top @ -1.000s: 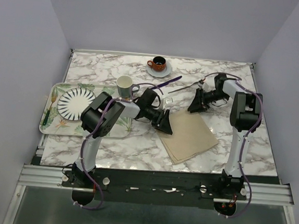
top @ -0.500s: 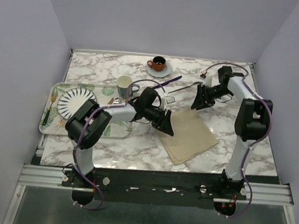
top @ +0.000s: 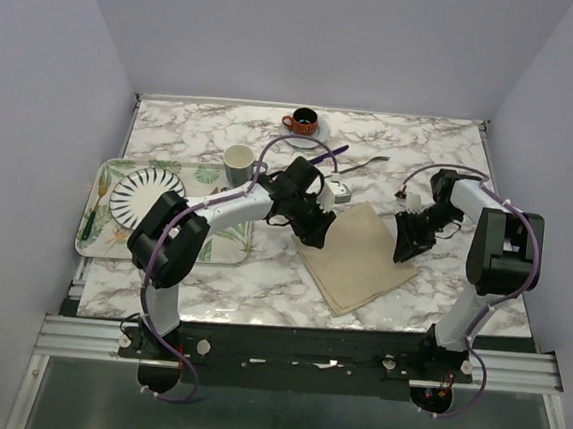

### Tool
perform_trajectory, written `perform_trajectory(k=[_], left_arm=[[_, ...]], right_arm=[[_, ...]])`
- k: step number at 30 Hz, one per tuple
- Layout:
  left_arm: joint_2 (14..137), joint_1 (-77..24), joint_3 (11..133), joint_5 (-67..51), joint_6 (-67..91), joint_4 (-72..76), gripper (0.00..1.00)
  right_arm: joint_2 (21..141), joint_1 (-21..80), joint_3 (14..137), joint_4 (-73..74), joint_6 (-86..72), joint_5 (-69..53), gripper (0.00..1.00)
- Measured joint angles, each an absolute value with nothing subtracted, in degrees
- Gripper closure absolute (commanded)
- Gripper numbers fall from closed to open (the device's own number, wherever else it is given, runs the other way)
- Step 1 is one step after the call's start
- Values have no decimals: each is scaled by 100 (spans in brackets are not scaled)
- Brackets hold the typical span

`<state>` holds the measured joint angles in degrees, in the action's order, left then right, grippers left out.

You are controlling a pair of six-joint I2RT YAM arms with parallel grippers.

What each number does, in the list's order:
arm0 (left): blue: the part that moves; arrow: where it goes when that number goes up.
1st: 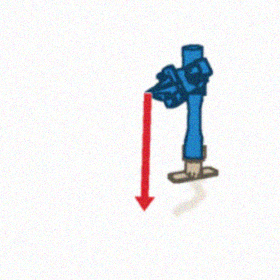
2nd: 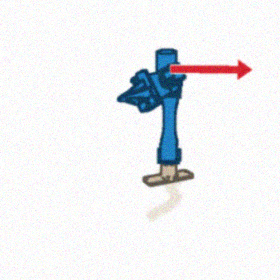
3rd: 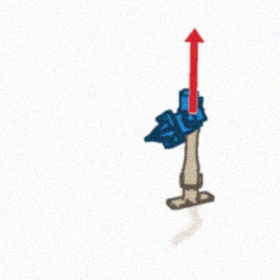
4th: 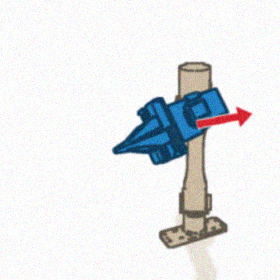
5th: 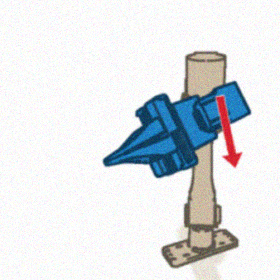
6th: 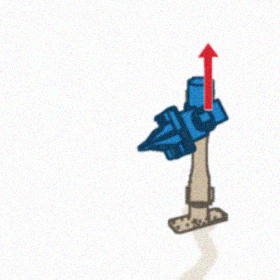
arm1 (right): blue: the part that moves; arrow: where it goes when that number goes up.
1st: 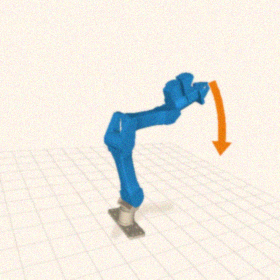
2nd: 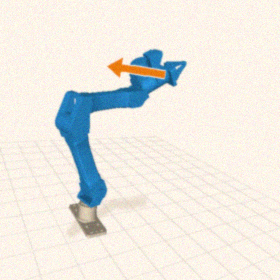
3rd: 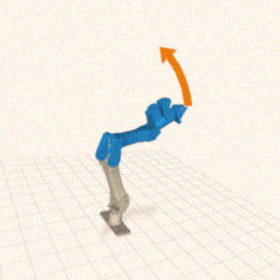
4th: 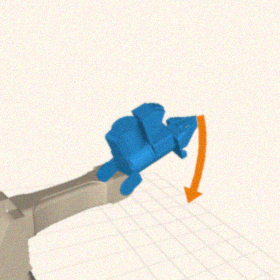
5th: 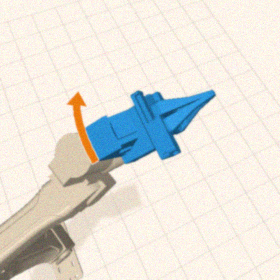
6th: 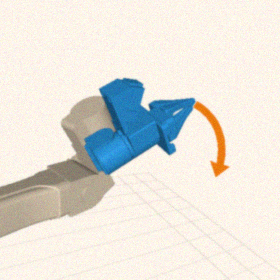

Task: Fold the napkin into a case and place the utensils inside
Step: Smooth out the square-folded napkin at the center of the board.

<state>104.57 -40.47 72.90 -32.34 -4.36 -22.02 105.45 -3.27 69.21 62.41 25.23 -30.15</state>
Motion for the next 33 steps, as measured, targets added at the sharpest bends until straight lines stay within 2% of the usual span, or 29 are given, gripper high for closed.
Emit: perform_trajectory(k=[5, 10, 18, 22, 30, 33], left_arm=[[10663, -4309, 7467, -2818, -1260, -2565, 52], [10532, -4740, 7030, -2676, -1802, -2567, 52], [10772, -5194, 6934, -2423, -1981, -2416, 60], [10669, -5347, 6731, -2359, -2062, -2233, 61], [9570, -5743, 5900, -2327, -2283, -2401, 51], [9120, -5933, 5892, -2272, -2580, -2292, 50]], right_arm=[[10691, -301, 6740, 5981, 2657, -2458, 68], [10886, -301, 6853, 5957, 2698, -2112, 67], [11056, -99, 7192, 6053, 2814, -1820, 66], [11015, 169, 7185, 6029, 2932, -1688, 63], [10763, 528, 7137, 5900, 3055, -1752, 59], [10562, 517, 7279, 5935, 3046, -1822, 58]])
